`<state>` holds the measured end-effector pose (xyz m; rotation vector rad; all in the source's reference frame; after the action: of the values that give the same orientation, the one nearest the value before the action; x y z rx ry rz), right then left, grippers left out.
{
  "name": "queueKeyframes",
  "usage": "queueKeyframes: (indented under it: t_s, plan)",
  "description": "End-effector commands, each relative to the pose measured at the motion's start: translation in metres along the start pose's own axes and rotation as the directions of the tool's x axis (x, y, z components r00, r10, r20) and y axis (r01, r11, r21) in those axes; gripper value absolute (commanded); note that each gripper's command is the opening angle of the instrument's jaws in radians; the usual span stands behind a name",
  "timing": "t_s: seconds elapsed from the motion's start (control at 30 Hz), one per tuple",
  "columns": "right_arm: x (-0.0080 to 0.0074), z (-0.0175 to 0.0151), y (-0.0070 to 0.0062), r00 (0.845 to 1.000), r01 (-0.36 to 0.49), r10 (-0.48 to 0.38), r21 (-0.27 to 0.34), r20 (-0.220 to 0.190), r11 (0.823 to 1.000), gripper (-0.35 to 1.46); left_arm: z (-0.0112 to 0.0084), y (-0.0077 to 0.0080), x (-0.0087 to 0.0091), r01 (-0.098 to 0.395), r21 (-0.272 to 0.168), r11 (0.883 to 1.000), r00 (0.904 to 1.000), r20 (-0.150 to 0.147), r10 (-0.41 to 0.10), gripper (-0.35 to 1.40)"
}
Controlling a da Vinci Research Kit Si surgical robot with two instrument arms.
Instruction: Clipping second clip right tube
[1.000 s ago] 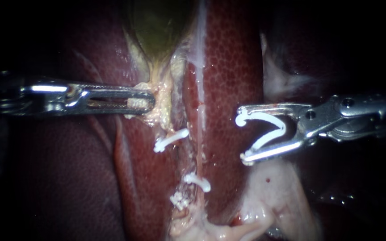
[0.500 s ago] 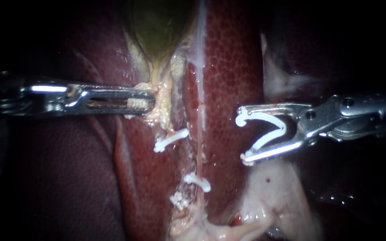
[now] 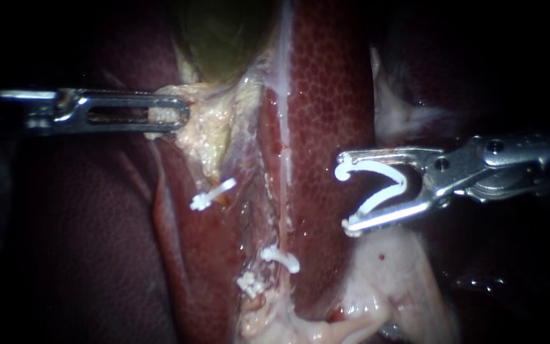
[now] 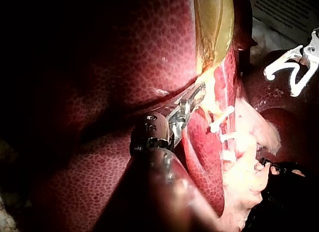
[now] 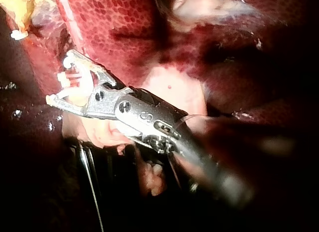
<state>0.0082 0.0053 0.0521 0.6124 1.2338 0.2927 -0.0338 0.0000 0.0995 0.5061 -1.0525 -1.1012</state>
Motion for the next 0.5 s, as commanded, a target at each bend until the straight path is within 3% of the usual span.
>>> queueKeyframes:
  t_s: [0.03,0.27,0.5]
  plan:
    - [0.0000,0.0000,0.0000,1.000,0.000,0.000,0.000,0.000,1.000,0.60,-0.0003,-0.0001,-0.0003,-0.006,-0.001,1.000,1.0000,0.006,0.006,-0.35]
    - [0.0000,0.0000,0.0000,1.000,0.000,0.000,0.000,0.000,1.000,0.60,-0.0017,-0.0003,-0.0016,-0.015,-0.008,1.000,0.9996,0.026,0.015,-0.35]
    - [-0.0001,0.0001,0.0000,1.000,0.001,-0.001,0.000,0.000,1.000,0.60,-0.0021,-0.0002,-0.0016,-0.017,-0.014,1.000,0.9994,0.031,0.018,-0.35]
